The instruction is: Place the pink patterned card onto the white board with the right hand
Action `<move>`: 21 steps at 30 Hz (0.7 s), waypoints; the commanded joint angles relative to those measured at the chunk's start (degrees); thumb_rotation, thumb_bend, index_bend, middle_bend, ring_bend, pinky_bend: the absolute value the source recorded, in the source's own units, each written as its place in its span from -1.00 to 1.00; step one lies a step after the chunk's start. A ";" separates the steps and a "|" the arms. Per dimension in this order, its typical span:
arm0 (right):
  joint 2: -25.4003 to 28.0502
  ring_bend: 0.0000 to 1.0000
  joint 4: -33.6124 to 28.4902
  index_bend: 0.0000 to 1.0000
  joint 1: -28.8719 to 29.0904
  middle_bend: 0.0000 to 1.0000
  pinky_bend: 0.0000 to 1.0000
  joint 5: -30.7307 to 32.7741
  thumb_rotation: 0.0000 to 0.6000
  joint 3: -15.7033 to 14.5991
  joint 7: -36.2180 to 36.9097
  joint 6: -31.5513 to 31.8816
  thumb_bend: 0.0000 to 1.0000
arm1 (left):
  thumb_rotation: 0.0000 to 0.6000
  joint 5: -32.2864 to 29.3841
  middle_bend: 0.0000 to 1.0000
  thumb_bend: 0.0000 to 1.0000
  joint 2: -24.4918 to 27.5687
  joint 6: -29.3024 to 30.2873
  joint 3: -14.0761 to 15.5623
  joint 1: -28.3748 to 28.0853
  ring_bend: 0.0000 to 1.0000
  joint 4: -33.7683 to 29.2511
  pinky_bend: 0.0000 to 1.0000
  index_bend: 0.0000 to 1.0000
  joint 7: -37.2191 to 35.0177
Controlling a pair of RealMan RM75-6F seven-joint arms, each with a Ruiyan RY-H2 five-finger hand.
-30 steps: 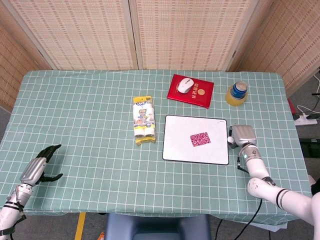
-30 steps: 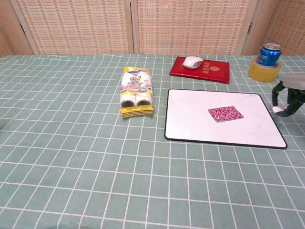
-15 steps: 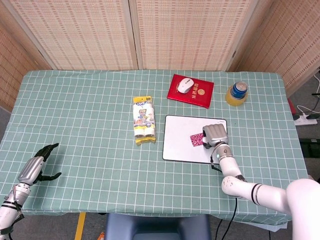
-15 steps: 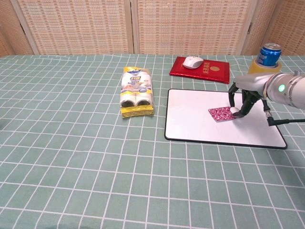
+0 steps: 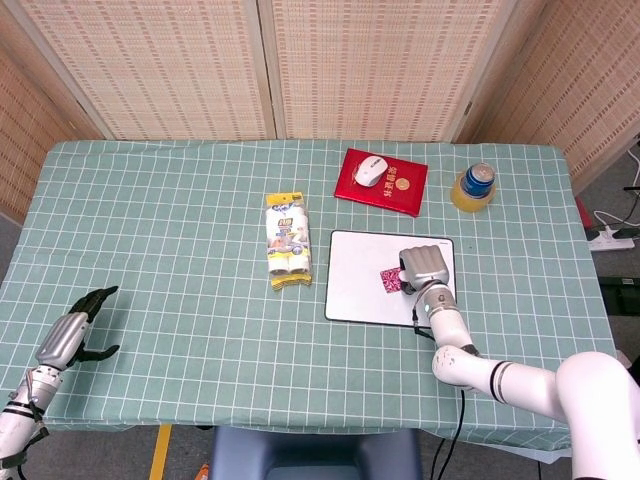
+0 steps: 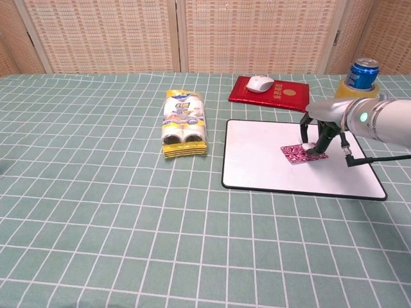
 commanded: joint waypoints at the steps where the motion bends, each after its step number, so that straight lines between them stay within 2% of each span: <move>1: 0.19 0.92 -0.24 -0.26 0.04 1.00 1.00 -0.14 0.80 0.04 0.23 0.30 -0.35 | 0.98 -0.09 -0.85 -0.61 0.01 -0.01 -0.07 0.01 -1.00 -0.05 -0.84 -1.00 -0.05; 7: 2.72 0.92 -3.91 -0.29 -0.54 1.00 1.00 -1.24 0.80 0.11 1.07 2.10 -0.37 | 0.99 -0.12 -0.85 -0.61 -0.01 0.00 -0.10 0.02 -1.00 -0.02 -0.84 -1.00 -0.24; 11: 7.69 0.91 -11.71 -0.28 -2.76 1.00 1.00 -5.71 0.81 -0.46 2.36 7.80 -0.37 | 0.98 -0.08 -0.85 -0.61 0.05 0.17 -0.10 0.08 -1.00 0.15 -0.84 -1.00 -0.35; 14: 13.22 0.78 -18.96 -0.20 -8.36 0.98 0.94 -17.66 0.81 -2.77 7.03 17.81 -0.40 | 0.99 -0.03 -0.85 -0.61 0.00 0.14 -0.02 0.11 -1.00 0.27 -0.84 -1.00 -0.61; 16: 16.85 0.57 -21.25 -0.14 -14.57 0.79 0.79 -29.21 0.81 -6.25 13.45 26.29 -0.52 | 0.98 0.09 -0.85 -0.61 -0.08 0.44 0.09 0.28 -1.00 0.30 -0.84 -1.00 -0.05; 19: 19.82 0.22 -17.17 -0.21 -24.05 0.38 0.64 -43.07 0.81 -11.20 27.53 36.47 -0.71 | 0.99 -0.05 -0.84 -0.61 -0.51 1.29 -0.15 0.64 -1.00 0.39 -0.84 -1.00 1.65; 21: 19.67 -0.02 -9.83 -0.29 -29.58 0.17 0.49 -47.98 0.81 -13.06 37.67 40.92 -0.81 | 0.98 -0.16 -0.83 -0.59 -0.91 1.83 -0.31 0.88 -1.00 0.52 -0.83 -1.00 2.74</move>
